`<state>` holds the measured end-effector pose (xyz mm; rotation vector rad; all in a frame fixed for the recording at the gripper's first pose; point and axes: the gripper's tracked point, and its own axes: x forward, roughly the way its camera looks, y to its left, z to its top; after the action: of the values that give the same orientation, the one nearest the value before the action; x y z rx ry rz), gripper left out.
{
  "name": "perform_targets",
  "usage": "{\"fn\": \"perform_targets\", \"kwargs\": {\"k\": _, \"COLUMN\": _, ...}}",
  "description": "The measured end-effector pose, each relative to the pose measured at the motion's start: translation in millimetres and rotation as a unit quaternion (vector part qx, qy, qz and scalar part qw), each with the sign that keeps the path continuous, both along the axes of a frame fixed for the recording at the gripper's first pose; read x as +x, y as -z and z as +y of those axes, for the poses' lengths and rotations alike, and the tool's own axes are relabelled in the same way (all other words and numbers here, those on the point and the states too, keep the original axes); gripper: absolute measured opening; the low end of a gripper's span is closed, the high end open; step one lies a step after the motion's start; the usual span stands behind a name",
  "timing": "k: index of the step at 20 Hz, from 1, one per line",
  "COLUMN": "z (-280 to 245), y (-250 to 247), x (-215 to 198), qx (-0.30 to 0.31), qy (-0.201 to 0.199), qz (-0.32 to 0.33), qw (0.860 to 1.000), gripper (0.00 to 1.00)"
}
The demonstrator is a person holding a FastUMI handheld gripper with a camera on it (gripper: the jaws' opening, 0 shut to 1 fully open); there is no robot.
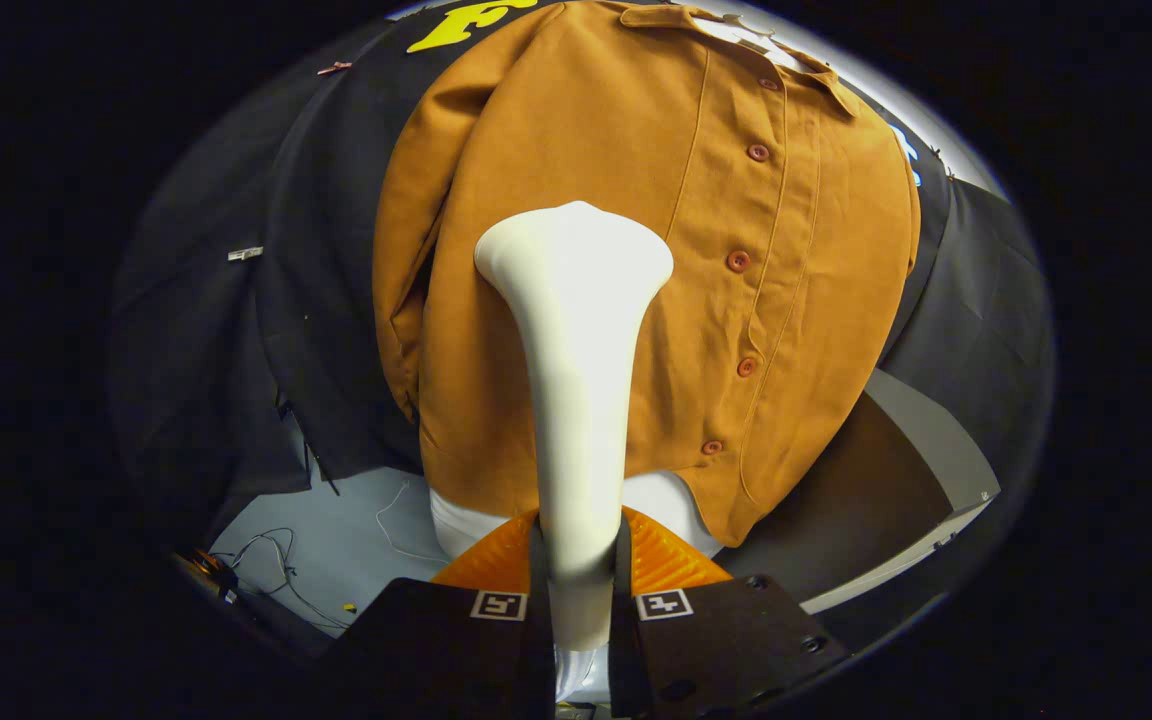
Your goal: Iron the clothes twice with a garment steamer, once on the left side and once on the right side.
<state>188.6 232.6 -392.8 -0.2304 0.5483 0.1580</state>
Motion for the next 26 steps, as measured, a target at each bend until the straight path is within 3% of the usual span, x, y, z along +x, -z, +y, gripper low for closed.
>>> {"fn": "perform_targets", "kwargs": {"k": 6, "z": -17.9, "y": 8.3, "x": -20.8, "qx": 0.012, "qy": 0.007, "qz": 0.021, "qw": 1.000, "gripper": 0.25}}
{"fn": "perform_targets", "kwargs": {"k": 11, "z": -36.6, "y": -12.7, "x": -36.5, "qx": 0.031, "qy": 0.014, "qz": 0.006, "qw": 0.999, "gripper": 0.25}}
{"fn": "perform_targets", "kwargs": {"k": 26, "z": -103.4, "y": -190.1, "x": -49.4, "qx": 0.081, "qy": 0.033, "qz": -0.124, "qw": 0.988, "gripper": 0.25}}
